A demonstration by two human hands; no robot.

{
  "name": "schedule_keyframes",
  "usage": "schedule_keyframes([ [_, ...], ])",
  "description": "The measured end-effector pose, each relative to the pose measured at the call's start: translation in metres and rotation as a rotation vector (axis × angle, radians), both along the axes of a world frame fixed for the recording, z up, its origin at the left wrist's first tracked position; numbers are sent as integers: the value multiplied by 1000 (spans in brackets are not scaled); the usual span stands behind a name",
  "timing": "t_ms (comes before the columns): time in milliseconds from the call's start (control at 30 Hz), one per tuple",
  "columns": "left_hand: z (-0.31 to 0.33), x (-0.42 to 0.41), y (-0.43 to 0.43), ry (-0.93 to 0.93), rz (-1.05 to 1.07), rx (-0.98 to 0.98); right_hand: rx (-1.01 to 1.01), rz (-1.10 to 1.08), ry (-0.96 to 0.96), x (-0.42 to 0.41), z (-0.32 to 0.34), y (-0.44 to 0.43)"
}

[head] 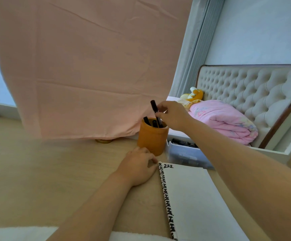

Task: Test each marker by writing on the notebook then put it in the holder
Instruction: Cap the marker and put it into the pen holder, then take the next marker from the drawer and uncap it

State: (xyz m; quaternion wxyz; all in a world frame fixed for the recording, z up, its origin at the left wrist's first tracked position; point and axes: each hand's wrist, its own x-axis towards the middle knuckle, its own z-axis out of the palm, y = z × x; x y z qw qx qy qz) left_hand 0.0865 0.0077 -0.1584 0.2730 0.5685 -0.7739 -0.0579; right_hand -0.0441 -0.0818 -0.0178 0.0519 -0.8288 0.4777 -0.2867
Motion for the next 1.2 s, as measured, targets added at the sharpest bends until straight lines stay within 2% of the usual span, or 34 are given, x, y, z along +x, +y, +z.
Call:
schedule_keyframes([
  [100, 0, 0, -1, 13, 4, -3, 99, -57, 225, 0, -3, -10],
  [167, 0, 0, -1, 16, 9, -7, 161, -71, 295, -2, -4, -12],
  [300, 2, -1, -1, 13, 13, -3, 119, -55, 93, -16, -5, -10],
  [367, 3, -2, 0, 12, 14, -5, 85, -88, 72, -31, -11, -11],
  [567, 4, -4, 1, -1, 24, -5, 253, -255, 368, -80, -41, -21],
  [800, 4, -5, 0, -4, 27, -17, 414, -249, 426, -86, -46, -32],
  [1200, 4, -5, 1, -10, 29, -24, 425, -126, 523, -75, -49, -42],
])
